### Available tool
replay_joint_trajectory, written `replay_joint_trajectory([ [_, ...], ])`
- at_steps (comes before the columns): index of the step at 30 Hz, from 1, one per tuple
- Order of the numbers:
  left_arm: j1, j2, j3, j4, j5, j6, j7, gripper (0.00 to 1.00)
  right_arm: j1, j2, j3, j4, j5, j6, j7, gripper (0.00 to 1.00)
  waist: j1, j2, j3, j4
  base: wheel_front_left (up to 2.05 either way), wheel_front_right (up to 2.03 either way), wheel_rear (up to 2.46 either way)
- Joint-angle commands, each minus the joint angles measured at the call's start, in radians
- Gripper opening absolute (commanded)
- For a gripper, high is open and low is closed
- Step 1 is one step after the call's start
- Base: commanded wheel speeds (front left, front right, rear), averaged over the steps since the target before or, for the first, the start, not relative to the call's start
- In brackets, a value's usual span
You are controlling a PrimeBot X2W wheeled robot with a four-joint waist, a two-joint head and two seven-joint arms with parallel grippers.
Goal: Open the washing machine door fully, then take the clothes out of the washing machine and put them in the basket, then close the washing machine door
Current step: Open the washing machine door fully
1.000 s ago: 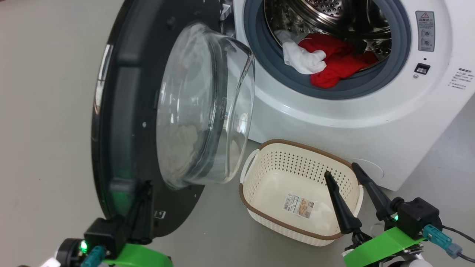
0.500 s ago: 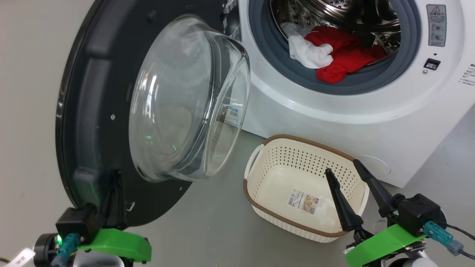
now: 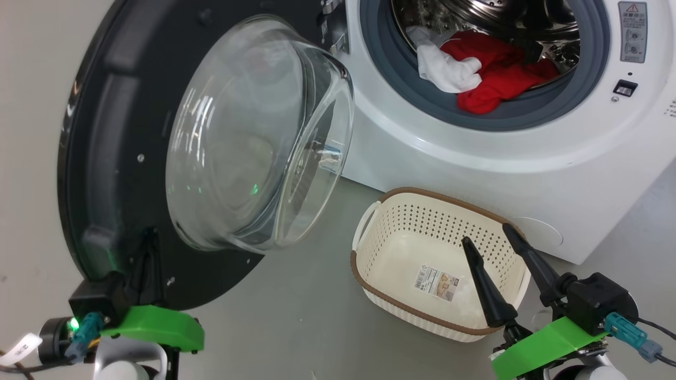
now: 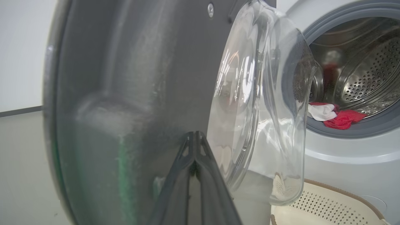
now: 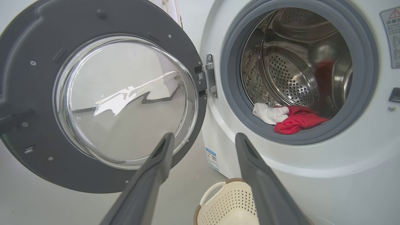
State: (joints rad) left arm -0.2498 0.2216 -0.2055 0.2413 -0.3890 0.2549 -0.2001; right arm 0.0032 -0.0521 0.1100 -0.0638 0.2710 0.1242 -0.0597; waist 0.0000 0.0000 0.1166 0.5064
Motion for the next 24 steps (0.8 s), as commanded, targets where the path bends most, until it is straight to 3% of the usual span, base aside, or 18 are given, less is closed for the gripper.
replay_joint_trajectory([
  [1,-0.050,0.030,0.053,-0.008,-0.005,0.003,-0.011,0.00,-0.004,0.002,0.021,-0.032,-0.012,0.007,0.004,1.00,0.0000,0.0000,0.005,0.001,0.00,0.00,0.00],
  [24,-0.179,0.044,0.134,0.179,-0.041,-0.006,-0.057,0.00,-0.012,0.002,0.008,-0.065,-0.046,0.007,0.042,1.00,0.0000,0.0000,0.045,-0.004,0.00,0.00,0.00],
])
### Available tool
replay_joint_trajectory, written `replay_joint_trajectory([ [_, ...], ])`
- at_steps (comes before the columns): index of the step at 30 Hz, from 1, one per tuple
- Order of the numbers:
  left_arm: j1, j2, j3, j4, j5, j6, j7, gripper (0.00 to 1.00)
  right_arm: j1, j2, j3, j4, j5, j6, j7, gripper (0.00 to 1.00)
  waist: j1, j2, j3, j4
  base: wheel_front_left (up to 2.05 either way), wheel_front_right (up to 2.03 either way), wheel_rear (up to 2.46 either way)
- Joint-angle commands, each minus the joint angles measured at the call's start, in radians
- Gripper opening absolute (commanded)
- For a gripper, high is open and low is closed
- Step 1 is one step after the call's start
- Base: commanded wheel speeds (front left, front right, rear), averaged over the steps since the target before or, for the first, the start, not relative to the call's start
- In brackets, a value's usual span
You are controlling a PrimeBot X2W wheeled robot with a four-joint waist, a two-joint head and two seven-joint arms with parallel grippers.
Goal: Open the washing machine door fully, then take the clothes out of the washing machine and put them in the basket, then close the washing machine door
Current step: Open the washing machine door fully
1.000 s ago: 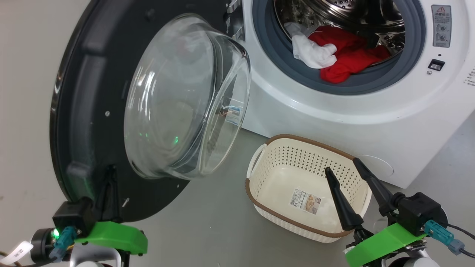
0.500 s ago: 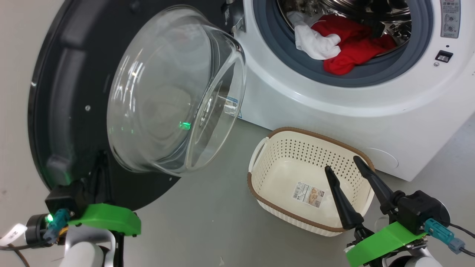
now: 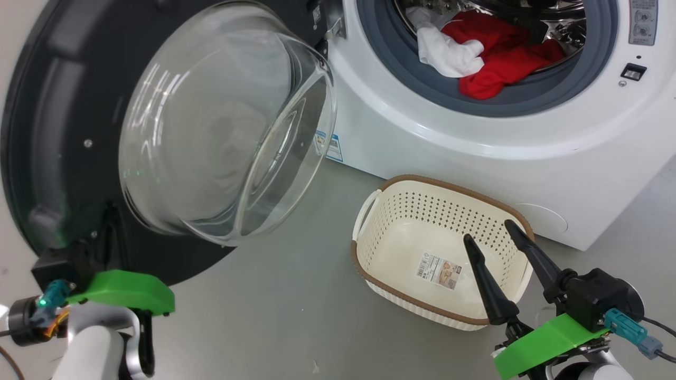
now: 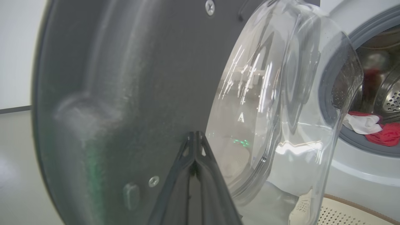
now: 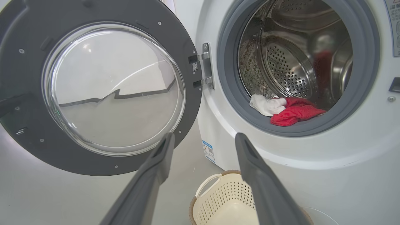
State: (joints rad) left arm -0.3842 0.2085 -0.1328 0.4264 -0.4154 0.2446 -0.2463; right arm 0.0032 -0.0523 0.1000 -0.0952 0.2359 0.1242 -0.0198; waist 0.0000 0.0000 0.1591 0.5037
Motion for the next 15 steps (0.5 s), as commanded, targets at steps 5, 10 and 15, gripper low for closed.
replay_joint_trajectory([
  [5,-0.063,0.064,0.093,0.031,-0.029,0.002,-0.013,0.00,-0.010,0.002,0.018,-0.041,-0.019,0.007,0.012,1.00,0.0000,0.0000,0.007,-0.003,0.00,0.00,0.00],
  [10,-0.073,0.069,0.112,0.064,-0.034,-0.005,-0.014,0.00,-0.011,0.002,0.021,-0.047,-0.023,0.007,0.020,1.00,0.0000,0.0000,0.008,-0.006,0.00,0.00,0.00],
  [15,-0.090,0.073,0.127,0.102,-0.034,-0.017,-0.015,0.00,-0.008,0.002,0.024,-0.056,-0.032,0.007,0.026,1.00,0.0000,0.0000,0.014,-0.008,0.00,0.00,0.00],
])
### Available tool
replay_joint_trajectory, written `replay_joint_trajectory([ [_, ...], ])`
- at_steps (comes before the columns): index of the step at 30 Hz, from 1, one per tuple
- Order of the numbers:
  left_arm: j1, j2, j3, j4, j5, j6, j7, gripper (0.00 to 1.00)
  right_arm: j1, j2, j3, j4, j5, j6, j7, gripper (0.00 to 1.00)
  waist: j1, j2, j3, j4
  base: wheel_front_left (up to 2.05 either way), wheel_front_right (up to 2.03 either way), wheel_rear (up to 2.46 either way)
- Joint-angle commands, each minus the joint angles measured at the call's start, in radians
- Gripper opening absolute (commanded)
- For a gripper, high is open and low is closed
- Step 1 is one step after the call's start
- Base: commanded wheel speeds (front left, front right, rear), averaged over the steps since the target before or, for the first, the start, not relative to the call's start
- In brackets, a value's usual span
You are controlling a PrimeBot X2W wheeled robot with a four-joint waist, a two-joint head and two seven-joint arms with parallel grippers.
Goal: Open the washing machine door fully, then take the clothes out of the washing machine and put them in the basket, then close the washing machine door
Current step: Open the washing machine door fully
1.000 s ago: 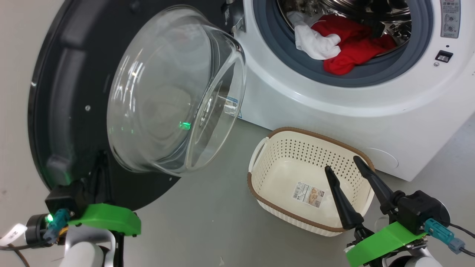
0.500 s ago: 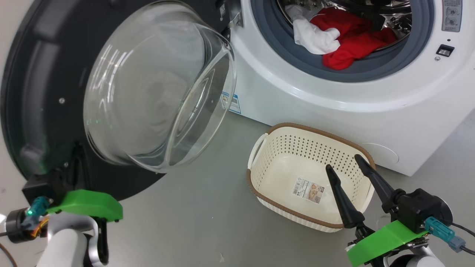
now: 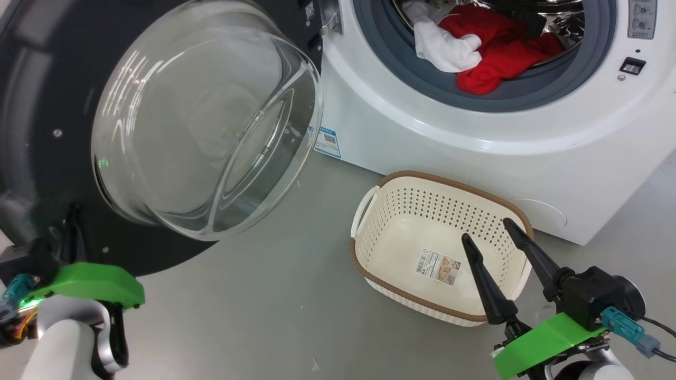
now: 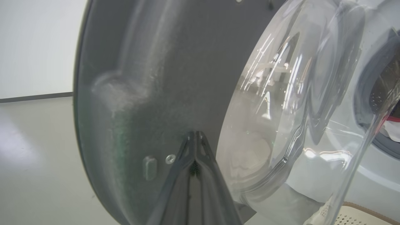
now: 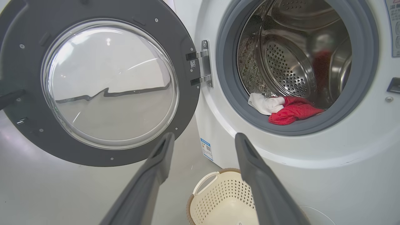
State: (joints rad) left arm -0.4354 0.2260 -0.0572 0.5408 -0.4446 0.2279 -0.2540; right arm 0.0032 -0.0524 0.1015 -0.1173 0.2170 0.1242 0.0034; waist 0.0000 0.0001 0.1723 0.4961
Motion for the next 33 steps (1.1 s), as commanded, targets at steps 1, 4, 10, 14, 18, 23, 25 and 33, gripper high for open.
replay_joint_trajectory([
  [1,-0.042,0.057,0.056,-0.006,-0.004,-0.003,-0.007,0.00,-0.008,0.002,0.023,-0.035,-0.014,0.007,0.005,1.00,0.0000,-0.0001,0.002,-0.001,0.00,0.00,0.00],
  [4,-0.053,0.058,0.067,0.012,-0.001,-0.010,-0.008,0.00,-0.008,0.002,0.025,-0.039,-0.016,0.007,0.008,1.00,0.0000,-0.0001,0.007,-0.002,0.00,0.00,0.00],
  [10,-0.075,0.059,0.089,0.051,0.009,-0.020,-0.008,0.00,-0.011,0.002,0.027,-0.045,-0.022,0.007,0.017,1.00,0.0000,-0.0001,0.019,-0.006,0.00,0.00,0.00],
  [14,-0.086,0.055,0.104,0.068,0.017,-0.026,-0.008,0.00,-0.013,0.002,0.025,-0.048,-0.024,0.007,0.019,1.00,0.0000,-0.0001,0.027,-0.008,0.00,0.00,0.00],
  [18,-0.095,0.043,0.117,0.069,0.026,-0.031,-0.008,0.00,-0.014,0.002,0.023,-0.048,-0.025,0.007,0.018,1.00,0.0000,-0.0001,0.033,-0.009,0.00,0.00,0.00],
  [23,-0.092,0.025,0.126,0.060,0.041,-0.035,-0.008,0.00,-0.018,0.002,0.024,-0.044,-0.020,0.007,0.015,1.00,0.0000,-0.0001,0.033,-0.011,0.00,0.00,0.00],
  [25,-0.090,0.020,0.128,0.052,0.048,-0.037,-0.008,0.00,-0.019,0.002,0.025,-0.041,-0.019,0.007,0.013,1.00,0.0000,-0.0001,0.031,-0.011,0.00,0.00,0.00],
  [33,-0.059,-0.010,0.134,-0.024,0.062,-0.027,-0.008,1.00,-0.023,0.002,0.023,-0.023,-0.007,0.007,-0.007,1.00,0.0000,-0.0001,0.022,-0.022,0.00,0.00,0.00],
])
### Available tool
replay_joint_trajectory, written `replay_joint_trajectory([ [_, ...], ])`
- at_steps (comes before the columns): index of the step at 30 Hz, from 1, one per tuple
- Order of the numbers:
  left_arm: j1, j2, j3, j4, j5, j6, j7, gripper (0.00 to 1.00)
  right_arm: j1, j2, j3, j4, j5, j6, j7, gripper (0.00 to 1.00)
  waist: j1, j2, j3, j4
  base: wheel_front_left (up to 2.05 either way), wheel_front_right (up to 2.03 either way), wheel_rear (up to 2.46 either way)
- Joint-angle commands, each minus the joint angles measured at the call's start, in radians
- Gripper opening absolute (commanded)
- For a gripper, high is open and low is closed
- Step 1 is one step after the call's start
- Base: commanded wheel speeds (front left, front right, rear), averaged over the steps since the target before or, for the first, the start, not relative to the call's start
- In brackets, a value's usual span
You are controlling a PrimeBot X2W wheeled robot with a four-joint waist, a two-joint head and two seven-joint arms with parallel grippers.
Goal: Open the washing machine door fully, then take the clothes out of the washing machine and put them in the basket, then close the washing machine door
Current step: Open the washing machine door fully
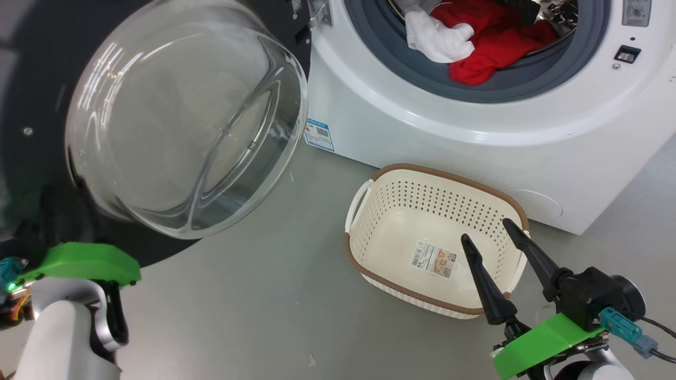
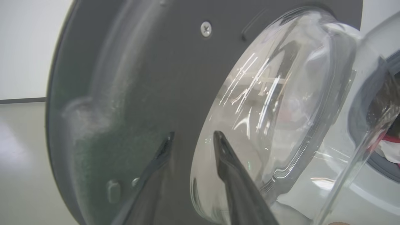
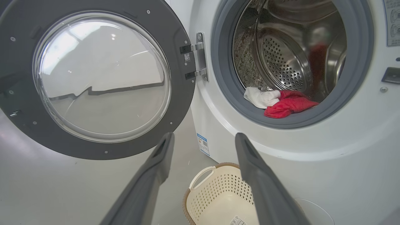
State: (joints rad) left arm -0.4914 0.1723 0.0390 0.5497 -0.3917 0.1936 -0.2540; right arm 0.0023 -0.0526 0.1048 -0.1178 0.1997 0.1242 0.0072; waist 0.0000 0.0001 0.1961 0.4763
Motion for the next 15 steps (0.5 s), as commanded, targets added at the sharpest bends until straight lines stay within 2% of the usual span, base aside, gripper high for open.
replay_joint_trajectory([
  [1,0.003,0.040,0.036,-0.044,0.011,0.009,-0.008,1.00,-0.023,0.002,0.019,-0.020,0.013,0.007,-0.014,1.00,0.0000,-0.0001,-0.004,-0.005,0.00,0.00,0.00],
  [8,0.057,0.028,0.024,-0.139,0.021,0.025,-0.004,1.00,-0.028,0.002,0.012,-0.003,0.027,0.007,-0.038,1.00,0.0000,-0.0001,-0.021,-0.028,0.00,0.00,0.00],
  [15,0.153,0.014,-0.001,-0.334,0.037,0.054,0.032,1.00,-0.029,0.002,0.000,0.023,0.046,0.007,-0.070,1.00,0.0000,-0.0001,-0.046,-0.054,0.00,0.00,0.00],
])
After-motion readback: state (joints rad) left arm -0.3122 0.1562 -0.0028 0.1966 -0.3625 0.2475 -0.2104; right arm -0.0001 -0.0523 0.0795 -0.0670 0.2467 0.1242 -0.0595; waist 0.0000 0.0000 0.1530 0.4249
